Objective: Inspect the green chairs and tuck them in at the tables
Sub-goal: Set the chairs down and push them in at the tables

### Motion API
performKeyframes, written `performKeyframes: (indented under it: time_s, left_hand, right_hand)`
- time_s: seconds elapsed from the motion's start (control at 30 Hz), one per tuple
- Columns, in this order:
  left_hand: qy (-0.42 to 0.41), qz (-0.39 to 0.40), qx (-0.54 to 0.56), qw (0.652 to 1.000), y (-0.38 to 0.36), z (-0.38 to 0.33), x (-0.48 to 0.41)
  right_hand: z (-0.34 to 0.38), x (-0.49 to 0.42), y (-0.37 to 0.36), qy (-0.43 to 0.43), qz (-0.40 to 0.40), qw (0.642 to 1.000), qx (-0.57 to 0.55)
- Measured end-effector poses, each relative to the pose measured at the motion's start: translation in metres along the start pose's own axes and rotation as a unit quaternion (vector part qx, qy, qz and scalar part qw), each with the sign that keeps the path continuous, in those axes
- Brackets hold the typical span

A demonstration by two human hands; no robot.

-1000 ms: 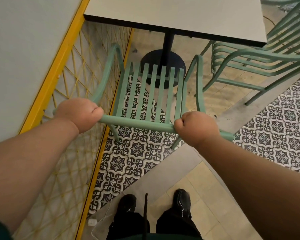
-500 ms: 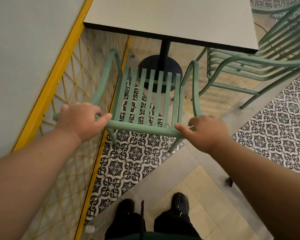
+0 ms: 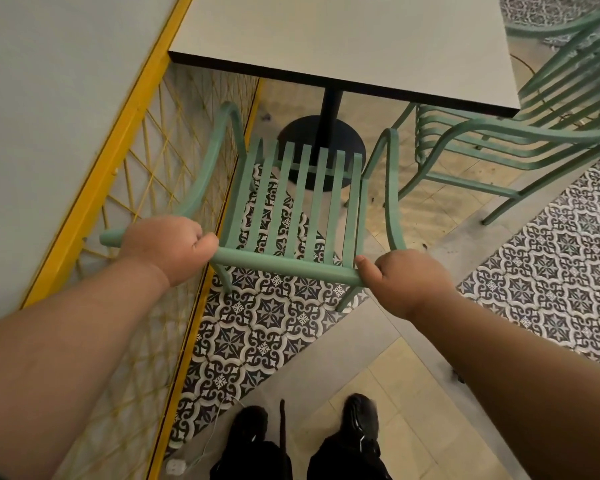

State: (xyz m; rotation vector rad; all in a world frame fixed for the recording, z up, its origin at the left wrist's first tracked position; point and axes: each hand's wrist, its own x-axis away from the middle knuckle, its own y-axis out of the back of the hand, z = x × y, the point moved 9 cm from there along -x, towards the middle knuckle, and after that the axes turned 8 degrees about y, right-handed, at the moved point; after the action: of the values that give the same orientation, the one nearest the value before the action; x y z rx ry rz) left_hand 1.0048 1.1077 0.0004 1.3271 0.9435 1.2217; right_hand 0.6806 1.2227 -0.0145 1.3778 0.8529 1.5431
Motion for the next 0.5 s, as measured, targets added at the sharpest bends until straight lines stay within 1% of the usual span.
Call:
performKeyframes:
  time_s: [0.1,0.3,0.5]
  left_hand:
    - [0.002,0.001,-0.010,1.000,0.002,-0.001,-0.013]
    - [0.013,-0.004,-0.017,1.000,0.005,-0.002,-0.040]
    - [-0.008,0.009,-0.034,0.999,0.011,-0.006,-0.063]
  right_hand:
    - [0.002,-0.012,0.009,0.014,-0.010,1.000,-0.001]
    - [-0.005,-0.039,0.022,0.010,-0.031,0.999,0.010]
    - [-0.005,-0.064,0.032,0.023,-0.033,0.999,0.004]
